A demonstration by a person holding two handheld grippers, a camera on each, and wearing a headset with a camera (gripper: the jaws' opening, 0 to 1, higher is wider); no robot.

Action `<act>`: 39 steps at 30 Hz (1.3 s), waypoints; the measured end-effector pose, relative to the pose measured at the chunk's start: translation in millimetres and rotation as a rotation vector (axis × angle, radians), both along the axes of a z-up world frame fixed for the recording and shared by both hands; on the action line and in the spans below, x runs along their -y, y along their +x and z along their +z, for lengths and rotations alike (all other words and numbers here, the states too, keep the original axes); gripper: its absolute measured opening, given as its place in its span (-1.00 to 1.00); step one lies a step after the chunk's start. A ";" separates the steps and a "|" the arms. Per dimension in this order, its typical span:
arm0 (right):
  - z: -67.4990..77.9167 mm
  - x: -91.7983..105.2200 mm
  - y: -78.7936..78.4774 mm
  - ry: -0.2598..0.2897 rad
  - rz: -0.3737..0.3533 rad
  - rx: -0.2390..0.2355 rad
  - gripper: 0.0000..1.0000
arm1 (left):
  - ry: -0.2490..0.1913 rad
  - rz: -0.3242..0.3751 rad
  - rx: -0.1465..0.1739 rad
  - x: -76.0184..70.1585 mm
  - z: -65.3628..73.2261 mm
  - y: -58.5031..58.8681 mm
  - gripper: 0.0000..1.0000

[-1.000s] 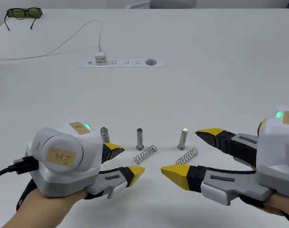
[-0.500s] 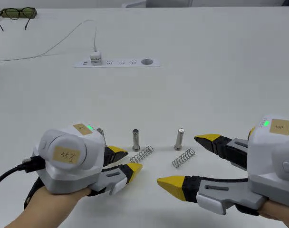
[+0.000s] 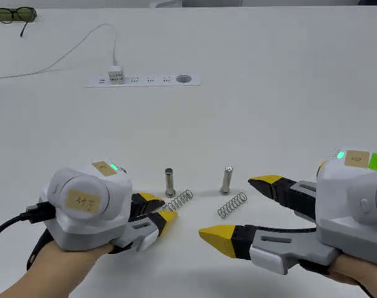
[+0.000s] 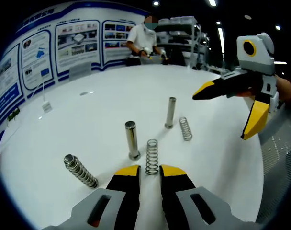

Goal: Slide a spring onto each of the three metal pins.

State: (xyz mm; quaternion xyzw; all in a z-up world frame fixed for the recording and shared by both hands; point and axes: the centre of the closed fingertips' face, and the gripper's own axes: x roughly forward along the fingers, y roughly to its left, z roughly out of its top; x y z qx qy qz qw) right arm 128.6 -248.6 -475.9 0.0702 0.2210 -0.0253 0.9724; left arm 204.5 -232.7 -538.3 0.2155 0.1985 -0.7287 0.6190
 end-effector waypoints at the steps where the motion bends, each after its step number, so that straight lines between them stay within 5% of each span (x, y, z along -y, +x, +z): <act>1: -0.3 -0.2 0.1 0.003 0.000 -0.001 0.38 | 0.000 -0.002 0.001 0.1 0.0 0.0 -0.67; 8: -1.1 3.5 -0.7 0.008 -0.017 -0.006 0.37 | 0.006 -0.033 0.032 0.1 -0.7 -1.8 -0.77; 17: -0.3 8.3 -2.4 0.014 -0.042 -0.005 0.35 | 0.010 -0.046 0.001 -2.1 -0.9 -2.7 -0.80; 22: 1.9 5.2 -1.9 0.023 -0.041 0.005 0.34 | 0.019 -0.058 0.016 -8.3 0.9 -4.1 -0.80; 39: 35.1 -9.2 13.3 0.117 -0.024 0.119 0.20 | -0.109 -0.033 -0.075 -22.4 52.9 -13.4 -0.80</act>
